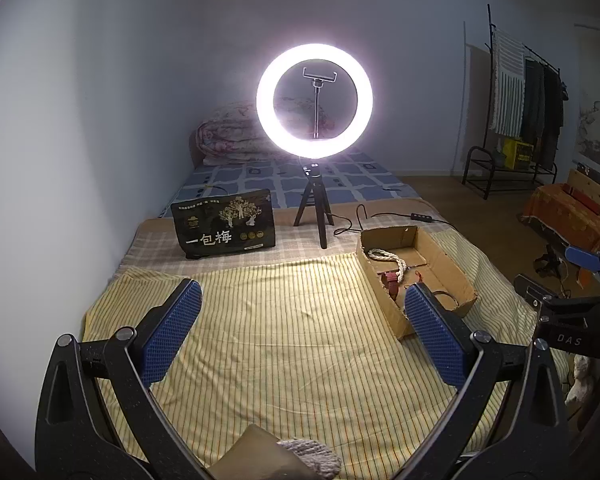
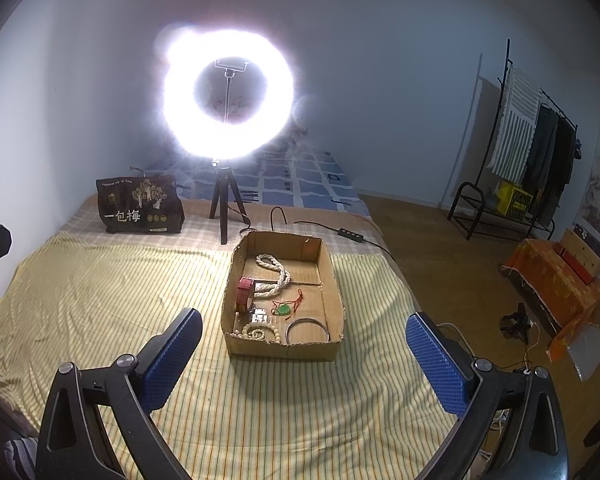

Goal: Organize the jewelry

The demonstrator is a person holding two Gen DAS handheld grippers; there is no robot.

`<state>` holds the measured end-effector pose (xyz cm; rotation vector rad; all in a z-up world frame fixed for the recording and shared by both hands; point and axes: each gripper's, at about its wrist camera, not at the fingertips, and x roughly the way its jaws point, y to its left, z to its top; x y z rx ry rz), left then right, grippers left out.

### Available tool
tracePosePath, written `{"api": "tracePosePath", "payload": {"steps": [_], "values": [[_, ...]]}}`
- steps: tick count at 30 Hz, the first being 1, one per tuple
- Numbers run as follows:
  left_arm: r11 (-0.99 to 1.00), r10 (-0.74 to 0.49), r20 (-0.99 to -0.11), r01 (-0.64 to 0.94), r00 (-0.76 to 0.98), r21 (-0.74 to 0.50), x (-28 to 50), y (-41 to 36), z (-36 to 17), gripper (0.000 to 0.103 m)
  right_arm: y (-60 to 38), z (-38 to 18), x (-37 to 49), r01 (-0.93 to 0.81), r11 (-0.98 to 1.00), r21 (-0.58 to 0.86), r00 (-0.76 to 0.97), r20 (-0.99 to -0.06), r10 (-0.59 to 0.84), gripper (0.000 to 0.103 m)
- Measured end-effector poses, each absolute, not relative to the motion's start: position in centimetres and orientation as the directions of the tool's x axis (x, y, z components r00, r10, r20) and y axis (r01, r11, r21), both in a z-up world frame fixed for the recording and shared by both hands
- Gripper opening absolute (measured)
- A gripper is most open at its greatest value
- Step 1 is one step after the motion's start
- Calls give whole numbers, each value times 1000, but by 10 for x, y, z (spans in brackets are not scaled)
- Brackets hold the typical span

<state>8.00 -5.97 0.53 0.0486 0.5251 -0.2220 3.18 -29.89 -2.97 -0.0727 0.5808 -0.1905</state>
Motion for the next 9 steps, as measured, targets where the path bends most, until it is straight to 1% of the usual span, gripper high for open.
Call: {"api": "tracePosePath", "payload": {"steps": [9], "values": [[976,-186,-494,216,849,4,81,-59,3,103,-300,-35,35,163,979,-123,810,-549,-204,103]]}}
